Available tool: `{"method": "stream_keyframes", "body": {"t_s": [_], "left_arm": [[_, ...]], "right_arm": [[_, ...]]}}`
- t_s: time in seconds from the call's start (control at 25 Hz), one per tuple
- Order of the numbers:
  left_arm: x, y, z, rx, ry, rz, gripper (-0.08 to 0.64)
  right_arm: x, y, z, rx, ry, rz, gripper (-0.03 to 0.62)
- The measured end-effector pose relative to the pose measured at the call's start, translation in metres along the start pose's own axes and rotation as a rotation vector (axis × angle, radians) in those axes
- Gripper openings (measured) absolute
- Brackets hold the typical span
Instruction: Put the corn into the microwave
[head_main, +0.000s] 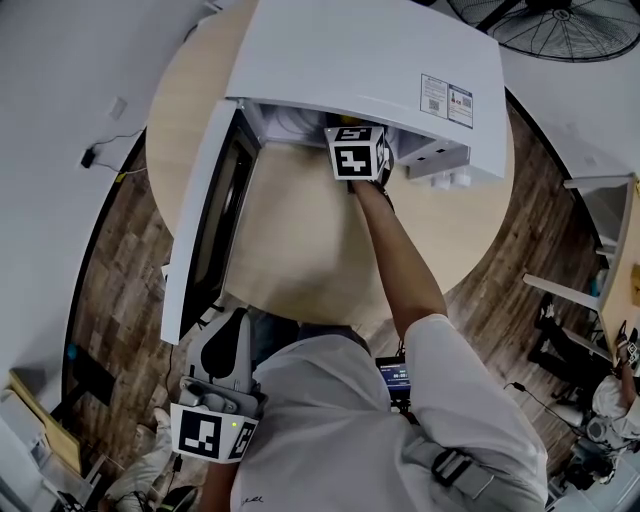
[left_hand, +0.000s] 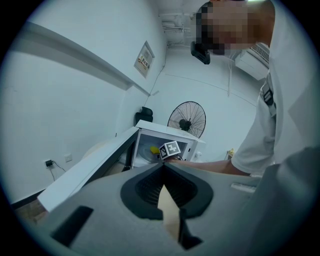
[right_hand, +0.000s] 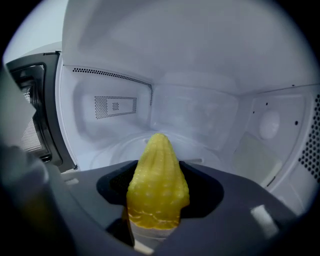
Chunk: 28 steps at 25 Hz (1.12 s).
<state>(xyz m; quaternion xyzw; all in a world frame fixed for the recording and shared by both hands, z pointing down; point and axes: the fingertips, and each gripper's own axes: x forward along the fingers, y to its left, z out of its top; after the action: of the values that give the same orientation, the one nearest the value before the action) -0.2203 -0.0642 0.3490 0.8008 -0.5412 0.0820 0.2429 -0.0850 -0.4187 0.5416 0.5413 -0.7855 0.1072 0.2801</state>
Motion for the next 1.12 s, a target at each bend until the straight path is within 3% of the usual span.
{"method": "stream_keyframes", "body": {"t_s": [0.32,1.12], "left_arm": [[0.0031,-0.0025,0.0007,0.005,0.006,-0.009,-0.008],[0.0003,-0.0044,-0.0045,-0.005,0.004,-0.016,-0.008]], "right_arm": [[0.0041,-0.0016,-0.003,-0.08,0.028,-0.029,0.261],[0.0085,0.0008,-0.0022,-0.081,0.058,-0.015,0.264]]}}
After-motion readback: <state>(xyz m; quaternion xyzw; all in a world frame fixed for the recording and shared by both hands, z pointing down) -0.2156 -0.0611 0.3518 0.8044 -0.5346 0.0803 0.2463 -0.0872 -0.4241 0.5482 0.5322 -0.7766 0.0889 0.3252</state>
